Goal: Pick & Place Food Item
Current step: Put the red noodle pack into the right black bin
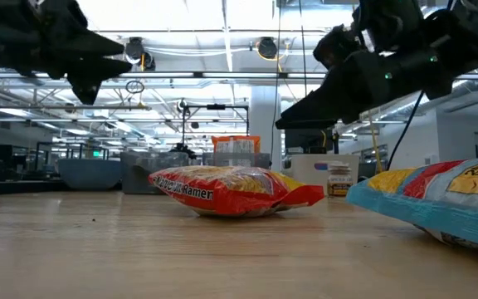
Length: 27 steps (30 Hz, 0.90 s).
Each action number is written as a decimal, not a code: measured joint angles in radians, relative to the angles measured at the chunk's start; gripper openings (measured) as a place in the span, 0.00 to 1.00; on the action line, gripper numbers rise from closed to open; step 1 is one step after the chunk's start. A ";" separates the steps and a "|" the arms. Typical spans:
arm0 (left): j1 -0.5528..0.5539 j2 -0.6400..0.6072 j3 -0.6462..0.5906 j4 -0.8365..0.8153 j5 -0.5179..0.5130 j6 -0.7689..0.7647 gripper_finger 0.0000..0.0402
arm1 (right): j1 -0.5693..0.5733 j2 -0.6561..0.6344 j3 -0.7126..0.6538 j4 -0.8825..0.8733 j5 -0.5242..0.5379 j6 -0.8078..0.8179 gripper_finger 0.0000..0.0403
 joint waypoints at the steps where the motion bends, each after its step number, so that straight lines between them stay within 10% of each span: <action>1: -0.006 0.033 0.011 0.000 -0.002 -0.010 0.39 | 0.012 0.000 0.000 0.002 -0.001 0.015 0.68; 11: 0.011 0.298 0.136 -0.071 0.129 -0.180 0.39 | 0.210 0.000 0.001 -0.016 0.169 0.111 0.68; 27: 0.408 0.544 0.258 -0.196 0.576 -0.275 0.39 | 0.308 0.039 0.001 -0.013 0.367 0.089 0.68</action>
